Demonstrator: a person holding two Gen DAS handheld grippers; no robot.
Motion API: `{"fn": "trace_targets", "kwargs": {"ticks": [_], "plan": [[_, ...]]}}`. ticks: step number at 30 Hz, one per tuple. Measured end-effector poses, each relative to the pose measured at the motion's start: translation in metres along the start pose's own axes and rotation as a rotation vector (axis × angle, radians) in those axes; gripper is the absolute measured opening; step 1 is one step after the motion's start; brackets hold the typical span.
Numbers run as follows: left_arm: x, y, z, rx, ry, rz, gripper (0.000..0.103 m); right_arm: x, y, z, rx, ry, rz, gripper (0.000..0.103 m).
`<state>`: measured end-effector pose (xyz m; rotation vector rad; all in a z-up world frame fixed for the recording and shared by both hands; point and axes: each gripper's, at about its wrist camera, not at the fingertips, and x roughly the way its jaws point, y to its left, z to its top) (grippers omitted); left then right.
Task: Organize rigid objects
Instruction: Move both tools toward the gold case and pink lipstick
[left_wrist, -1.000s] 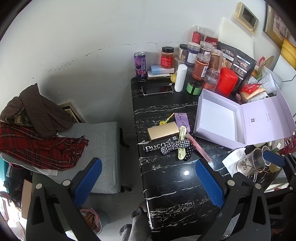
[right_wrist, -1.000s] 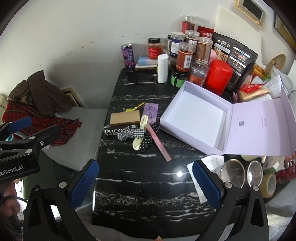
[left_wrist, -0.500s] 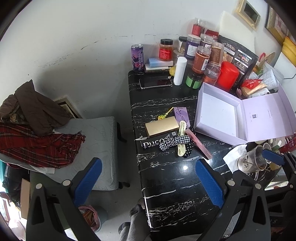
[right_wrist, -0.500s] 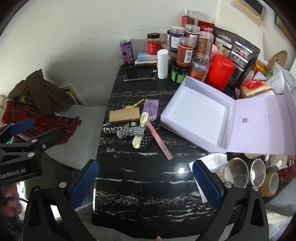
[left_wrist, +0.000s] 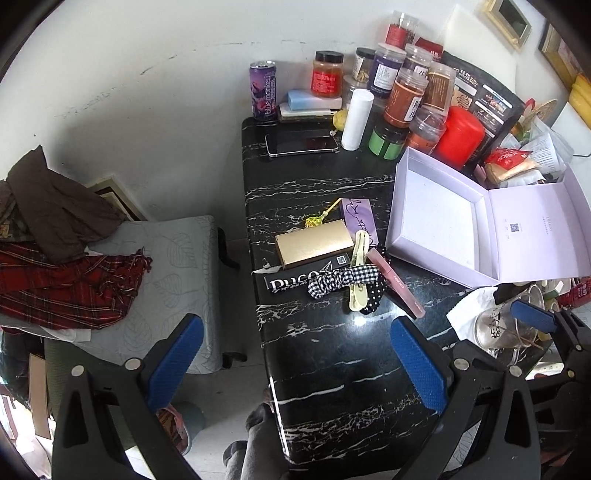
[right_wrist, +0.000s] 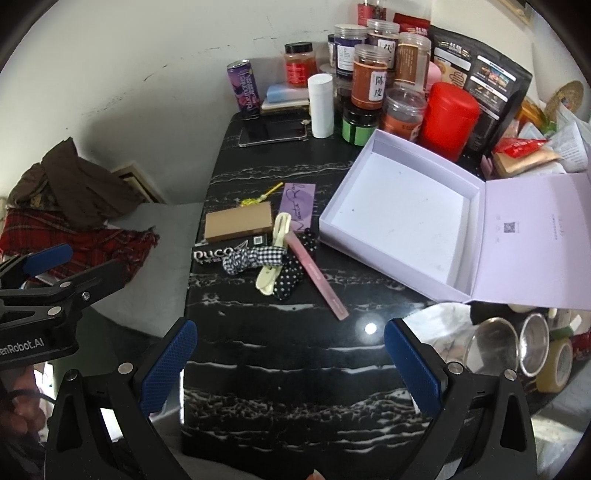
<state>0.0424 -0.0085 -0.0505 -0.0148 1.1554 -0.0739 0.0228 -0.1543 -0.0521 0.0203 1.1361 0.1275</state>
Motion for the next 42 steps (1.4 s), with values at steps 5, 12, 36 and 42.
{"fn": "trace_targets", "kwargs": {"ticks": [5,12,36,42], "plan": [[0.021,0.0,0.009,-0.014,0.018,-0.019,0.103,0.016,-0.007,0.006,0.006,0.02,0.014,0.103],[0.046,-0.003,0.024,-0.005,0.031,-0.029,0.103,0.04,-0.018,0.013,0.013,0.041,0.03,0.103],[0.166,-0.019,0.057,0.206,0.154,-0.01,0.103,0.121,-0.054,0.032,0.015,0.113,0.044,0.103],[0.179,-0.029,0.061,0.33,0.113,0.036,0.103,0.141,-0.052,0.032,-0.005,0.152,0.067,0.1]]}}
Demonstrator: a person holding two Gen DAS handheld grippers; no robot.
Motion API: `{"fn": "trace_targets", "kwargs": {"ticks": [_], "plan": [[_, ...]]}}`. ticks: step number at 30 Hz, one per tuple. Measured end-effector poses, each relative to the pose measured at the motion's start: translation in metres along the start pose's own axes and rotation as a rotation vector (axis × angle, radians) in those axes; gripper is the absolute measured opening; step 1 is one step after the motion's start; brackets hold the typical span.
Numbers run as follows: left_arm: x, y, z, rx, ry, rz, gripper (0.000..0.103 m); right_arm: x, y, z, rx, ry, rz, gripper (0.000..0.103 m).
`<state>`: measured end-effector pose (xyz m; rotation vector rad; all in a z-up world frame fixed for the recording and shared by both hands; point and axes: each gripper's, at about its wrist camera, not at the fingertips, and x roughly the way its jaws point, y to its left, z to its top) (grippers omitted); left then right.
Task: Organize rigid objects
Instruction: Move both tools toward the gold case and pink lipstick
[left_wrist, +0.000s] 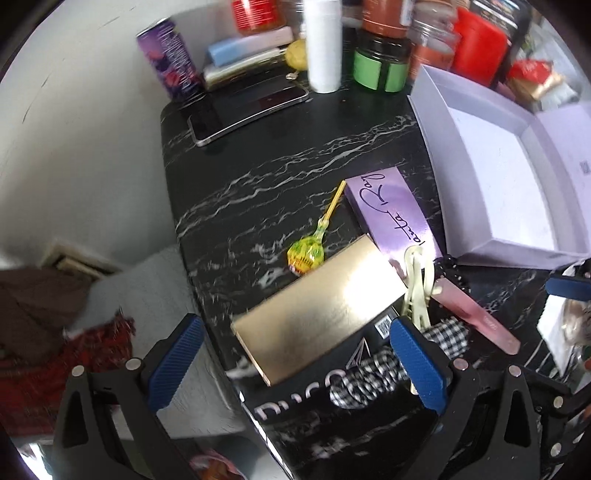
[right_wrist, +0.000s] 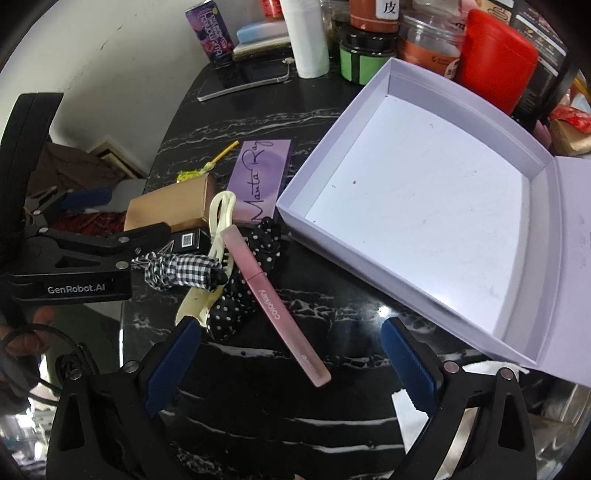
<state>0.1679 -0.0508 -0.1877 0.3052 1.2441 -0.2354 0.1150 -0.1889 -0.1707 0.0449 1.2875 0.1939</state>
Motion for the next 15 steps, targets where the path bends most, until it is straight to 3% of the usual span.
{"fn": "trace_targets", "kwargs": {"ticks": [6,15], "plan": [[0.016,-0.003,0.008,0.079,0.018,0.022,0.103,0.014,0.004,0.003,-0.048,0.021,0.01,0.098],[0.023,0.013,0.014,0.003,0.029,-0.079,0.103,0.021,0.004,0.007,-0.058,0.018,0.018,0.097]]}}
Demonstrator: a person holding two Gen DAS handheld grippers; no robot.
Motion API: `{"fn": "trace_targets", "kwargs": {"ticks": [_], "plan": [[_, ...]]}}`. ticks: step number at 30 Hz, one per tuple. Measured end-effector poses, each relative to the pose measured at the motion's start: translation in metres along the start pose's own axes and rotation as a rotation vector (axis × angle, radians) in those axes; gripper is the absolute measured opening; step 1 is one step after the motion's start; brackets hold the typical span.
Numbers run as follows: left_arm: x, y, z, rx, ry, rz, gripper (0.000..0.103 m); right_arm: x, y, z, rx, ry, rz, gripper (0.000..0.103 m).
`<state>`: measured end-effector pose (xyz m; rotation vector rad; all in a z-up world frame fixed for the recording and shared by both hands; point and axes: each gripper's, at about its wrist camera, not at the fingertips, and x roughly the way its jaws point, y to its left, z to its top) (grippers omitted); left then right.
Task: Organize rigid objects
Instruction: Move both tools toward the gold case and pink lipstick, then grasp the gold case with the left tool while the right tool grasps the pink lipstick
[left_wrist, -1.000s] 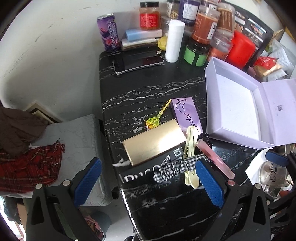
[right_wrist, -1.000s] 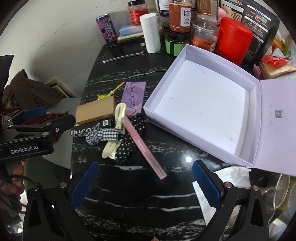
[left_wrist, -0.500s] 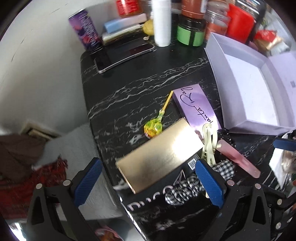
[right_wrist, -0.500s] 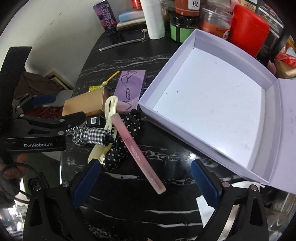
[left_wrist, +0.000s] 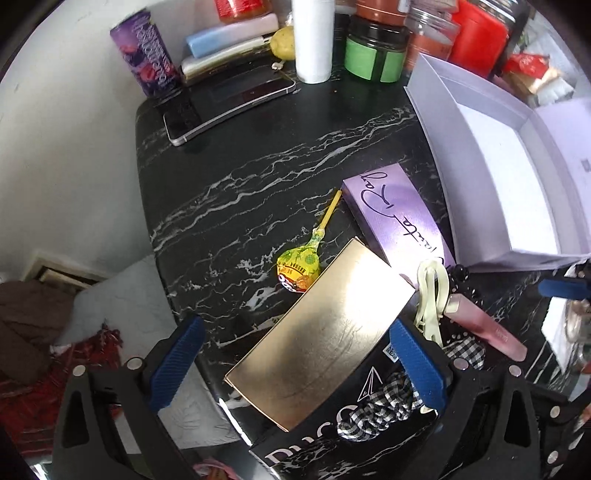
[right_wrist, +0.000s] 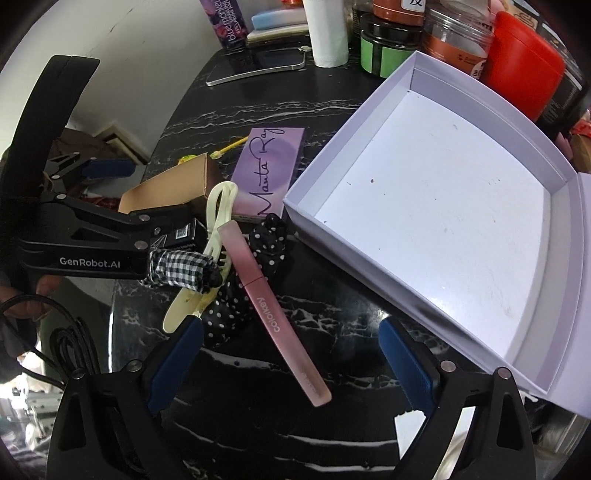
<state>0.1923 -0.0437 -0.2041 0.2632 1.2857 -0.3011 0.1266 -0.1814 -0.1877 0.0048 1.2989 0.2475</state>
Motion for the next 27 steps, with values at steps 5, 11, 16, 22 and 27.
{"fn": "trace_targets", "kwargs": {"ticks": [5,11,16,22,27], "plan": [[0.001,0.006,0.0,-0.02,0.012,-0.006,0.103,0.003,-0.001,0.003,0.015,0.006,0.016,0.095],[-0.002,0.0,-0.004,0.027,-0.022,0.034,0.103,0.004,-0.008,0.0,0.02,0.02,0.019,0.094],[0.0,-0.005,-0.005,0.044,-0.022,0.013,0.085,0.002,-0.006,-0.002,0.004,0.017,0.002,0.083],[0.005,-0.013,-0.012,0.091,-0.022,0.015,0.059,0.007,-0.006,-0.003,-0.026,0.048,-0.019,0.06],[0.003,-0.009,-0.012,0.071,-0.018,0.013,0.048,0.014,-0.008,-0.007,-0.011,0.063,0.004,0.042]]}}
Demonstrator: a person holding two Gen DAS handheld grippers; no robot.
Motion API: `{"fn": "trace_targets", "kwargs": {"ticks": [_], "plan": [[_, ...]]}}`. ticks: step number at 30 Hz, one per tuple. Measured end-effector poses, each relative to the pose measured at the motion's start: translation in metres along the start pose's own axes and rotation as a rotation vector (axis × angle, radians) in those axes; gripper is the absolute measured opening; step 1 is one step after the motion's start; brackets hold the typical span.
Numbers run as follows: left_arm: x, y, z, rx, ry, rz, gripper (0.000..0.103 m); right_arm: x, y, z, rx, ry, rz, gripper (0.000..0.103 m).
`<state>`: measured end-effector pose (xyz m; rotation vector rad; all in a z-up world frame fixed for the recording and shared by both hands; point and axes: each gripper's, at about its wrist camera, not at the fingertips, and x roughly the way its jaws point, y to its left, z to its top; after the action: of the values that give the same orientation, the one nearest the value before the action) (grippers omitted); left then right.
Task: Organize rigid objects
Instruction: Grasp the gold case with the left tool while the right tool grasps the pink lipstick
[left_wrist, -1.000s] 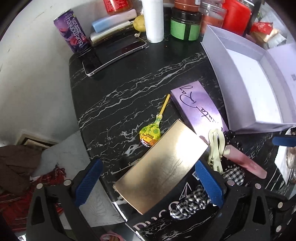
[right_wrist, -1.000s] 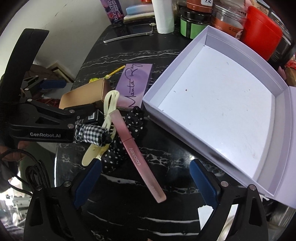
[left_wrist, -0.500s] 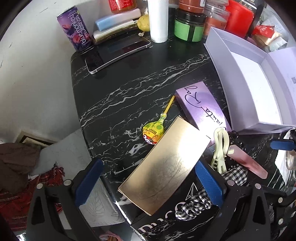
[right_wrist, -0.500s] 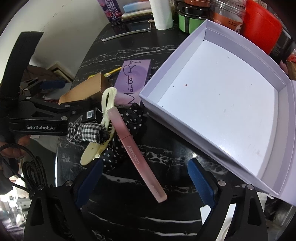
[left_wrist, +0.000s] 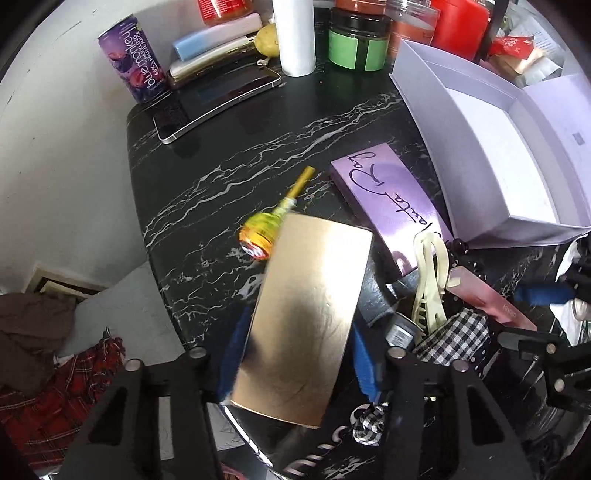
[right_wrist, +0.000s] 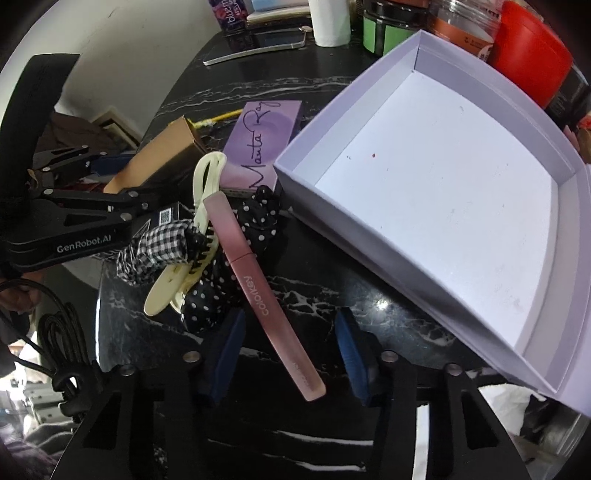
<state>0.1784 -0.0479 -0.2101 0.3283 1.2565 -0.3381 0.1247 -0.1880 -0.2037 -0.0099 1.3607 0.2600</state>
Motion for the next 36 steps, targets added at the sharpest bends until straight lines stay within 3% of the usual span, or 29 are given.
{"fn": "trace_targets", "kwargs": {"ticks": [3,9,22,36], "plan": [[-0.005,-0.002,-0.001,0.006,0.002,-0.011,0.046,0.004,-0.001,-0.002,0.011,0.019,0.016,0.024],[-0.009,-0.003,-0.006,0.001,0.007,-0.028,0.045,0.0,0.01,-0.006,-0.039,0.021,0.008,0.015],[-0.042,0.003,-0.017,-0.063,-0.033,-0.034,0.044,-0.02,0.028,-0.014,-0.012,-0.009,0.011,0.013],[-0.08,-0.012,-0.028,-0.014,-0.074,-0.024,0.044,-0.056,0.031,-0.031,0.007,-0.035,-0.009,0.013]]}}
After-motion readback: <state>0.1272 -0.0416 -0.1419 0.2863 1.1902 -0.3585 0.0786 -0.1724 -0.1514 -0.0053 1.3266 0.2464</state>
